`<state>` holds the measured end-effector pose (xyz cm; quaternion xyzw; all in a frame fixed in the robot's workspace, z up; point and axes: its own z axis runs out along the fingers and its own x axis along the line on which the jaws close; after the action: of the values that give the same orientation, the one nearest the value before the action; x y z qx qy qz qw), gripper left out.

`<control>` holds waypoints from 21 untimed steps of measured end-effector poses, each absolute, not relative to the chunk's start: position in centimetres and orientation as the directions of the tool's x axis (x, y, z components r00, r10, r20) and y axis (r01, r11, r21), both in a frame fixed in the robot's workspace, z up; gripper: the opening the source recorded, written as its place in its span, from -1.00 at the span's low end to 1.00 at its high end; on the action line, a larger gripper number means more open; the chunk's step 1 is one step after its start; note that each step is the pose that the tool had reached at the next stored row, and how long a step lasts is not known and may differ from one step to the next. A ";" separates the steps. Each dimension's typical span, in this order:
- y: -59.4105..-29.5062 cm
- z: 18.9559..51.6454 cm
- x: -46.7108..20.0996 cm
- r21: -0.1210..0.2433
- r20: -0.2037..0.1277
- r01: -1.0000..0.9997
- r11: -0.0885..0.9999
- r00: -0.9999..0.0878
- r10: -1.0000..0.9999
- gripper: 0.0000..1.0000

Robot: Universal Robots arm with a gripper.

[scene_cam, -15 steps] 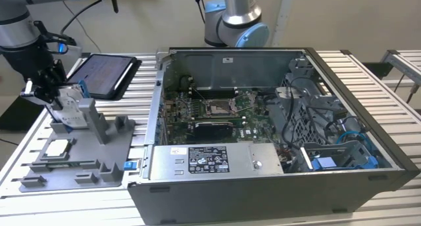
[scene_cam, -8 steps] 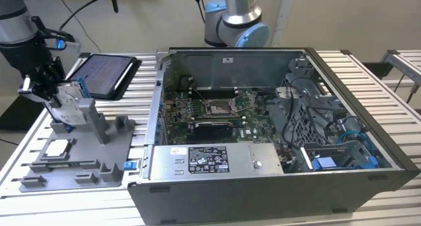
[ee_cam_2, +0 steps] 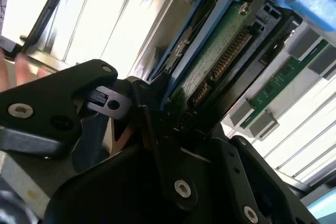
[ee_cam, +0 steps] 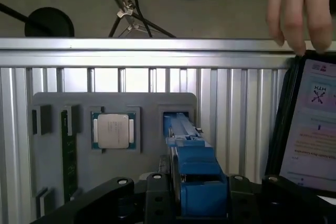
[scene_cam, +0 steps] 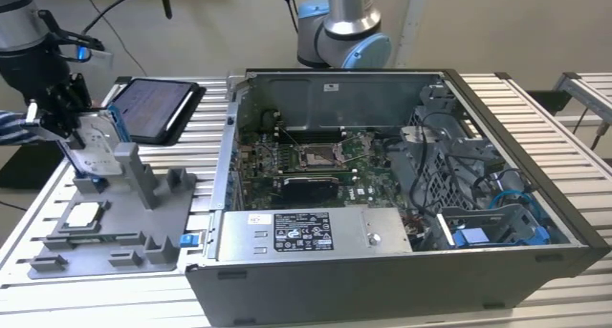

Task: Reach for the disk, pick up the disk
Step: 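Pick up the disk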

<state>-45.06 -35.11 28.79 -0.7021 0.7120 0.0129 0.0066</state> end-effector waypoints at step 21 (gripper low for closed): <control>-35.1 31.0 -45.1 0.009 -0.028 -1.000 0.014 -0.014 -1.000 -1.00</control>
<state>-45.06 -35.11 31.04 -0.7021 0.7120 0.0129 0.0067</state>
